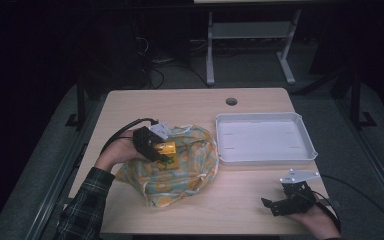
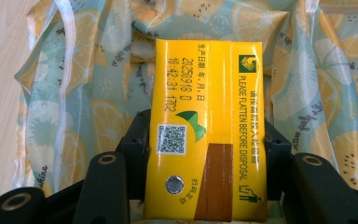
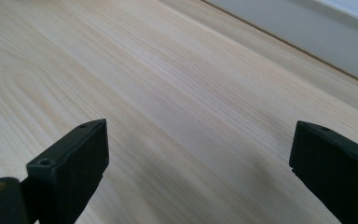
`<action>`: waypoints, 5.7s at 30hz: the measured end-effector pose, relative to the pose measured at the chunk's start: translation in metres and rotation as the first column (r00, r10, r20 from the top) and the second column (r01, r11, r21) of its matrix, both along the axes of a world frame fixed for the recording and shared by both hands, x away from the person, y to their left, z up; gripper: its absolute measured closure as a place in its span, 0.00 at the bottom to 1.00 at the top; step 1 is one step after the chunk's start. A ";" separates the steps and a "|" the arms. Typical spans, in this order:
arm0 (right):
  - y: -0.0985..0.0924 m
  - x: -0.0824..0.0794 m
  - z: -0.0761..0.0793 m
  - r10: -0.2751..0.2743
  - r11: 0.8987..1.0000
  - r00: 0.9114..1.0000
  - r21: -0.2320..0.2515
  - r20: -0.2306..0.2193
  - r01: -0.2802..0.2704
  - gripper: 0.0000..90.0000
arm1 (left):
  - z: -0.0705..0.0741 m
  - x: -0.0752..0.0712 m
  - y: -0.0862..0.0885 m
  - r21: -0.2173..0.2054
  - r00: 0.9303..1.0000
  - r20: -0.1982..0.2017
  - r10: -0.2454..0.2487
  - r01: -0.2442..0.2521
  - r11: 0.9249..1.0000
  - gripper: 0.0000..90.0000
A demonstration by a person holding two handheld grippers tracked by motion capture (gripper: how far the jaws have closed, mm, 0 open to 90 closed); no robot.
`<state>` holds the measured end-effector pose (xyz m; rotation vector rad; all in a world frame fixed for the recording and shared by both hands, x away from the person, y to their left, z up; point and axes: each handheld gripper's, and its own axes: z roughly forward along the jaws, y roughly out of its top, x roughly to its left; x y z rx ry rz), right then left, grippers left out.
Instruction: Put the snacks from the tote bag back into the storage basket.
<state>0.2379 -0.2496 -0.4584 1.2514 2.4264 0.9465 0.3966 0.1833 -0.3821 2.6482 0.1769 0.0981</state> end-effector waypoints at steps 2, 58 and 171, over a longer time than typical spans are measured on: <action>0.000 0.000 0.000 0.000 1.000 1.000 0.001 0.000 0.000 0.05 | 0.000 0.000 0.000 0.002 1.000 0.001 -0.003 0.003 1.000 0.56; 0.011 0.009 0.003 0.048 0.999 0.999 0.018 0.008 -0.048 0.05 | 0.066 -0.002 -0.052 -0.075 0.979 -0.015 0.202 -0.202 0.976 0.56; 0.015 0.009 0.005 0.085 0.996 0.996 0.028 0.022 -0.086 0.05 | 0.017 0.022 -0.211 -0.125 0.970 -0.079 0.231 -0.239 0.963 0.56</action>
